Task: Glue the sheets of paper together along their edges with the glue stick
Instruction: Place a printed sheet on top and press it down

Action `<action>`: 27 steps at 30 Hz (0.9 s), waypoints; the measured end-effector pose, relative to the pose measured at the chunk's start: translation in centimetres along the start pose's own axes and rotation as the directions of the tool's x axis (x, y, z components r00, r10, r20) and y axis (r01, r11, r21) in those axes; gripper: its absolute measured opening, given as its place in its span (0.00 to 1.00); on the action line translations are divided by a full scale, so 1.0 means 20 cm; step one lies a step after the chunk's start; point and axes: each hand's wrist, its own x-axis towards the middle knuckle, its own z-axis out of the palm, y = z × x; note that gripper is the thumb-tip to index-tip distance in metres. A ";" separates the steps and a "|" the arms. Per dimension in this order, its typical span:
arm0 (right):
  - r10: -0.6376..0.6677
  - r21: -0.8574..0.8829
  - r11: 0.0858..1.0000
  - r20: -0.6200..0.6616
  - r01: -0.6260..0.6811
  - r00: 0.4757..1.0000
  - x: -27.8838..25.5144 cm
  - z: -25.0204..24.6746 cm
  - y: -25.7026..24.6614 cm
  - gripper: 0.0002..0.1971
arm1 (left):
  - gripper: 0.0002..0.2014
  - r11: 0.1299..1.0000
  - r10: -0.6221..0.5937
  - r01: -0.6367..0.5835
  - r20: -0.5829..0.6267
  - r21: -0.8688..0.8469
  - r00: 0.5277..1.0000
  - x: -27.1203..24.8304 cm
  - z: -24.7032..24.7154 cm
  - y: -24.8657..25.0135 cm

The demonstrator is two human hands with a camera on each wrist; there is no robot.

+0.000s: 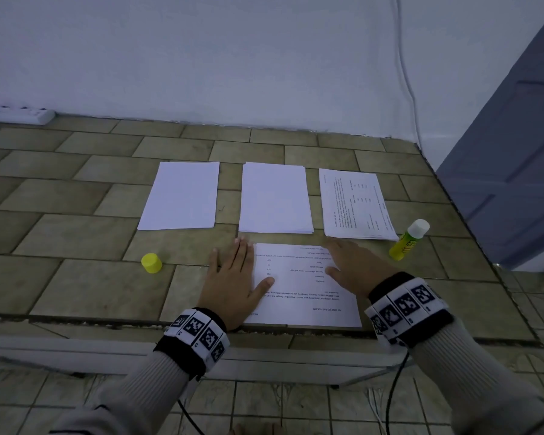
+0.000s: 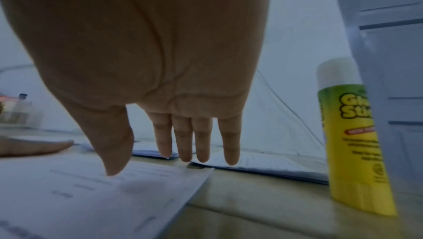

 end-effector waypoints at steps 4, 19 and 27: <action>0.002 -0.144 0.990 -0.015 -0.004 1.000 0.06 -0.01 0.01 0.19 | 0.54 1.000 0.002 -0.002 -0.011 -0.028 1.000 -0.01 0.01 0.00; 0.018 0.077 0.997 -0.016 -0.017 1.000 0.14 -0.11 0.03 0.11 | 0.54 0.999 0.012 -0.013 -0.015 -0.036 1.000 0.00 0.01 -0.01; -0.071 0.108 0.991 -0.112 0.083 0.991 0.05 -0.29 0.06 0.08 | 0.53 0.998 0.030 -0.031 -0.018 -0.047 0.999 0.00 0.01 -0.01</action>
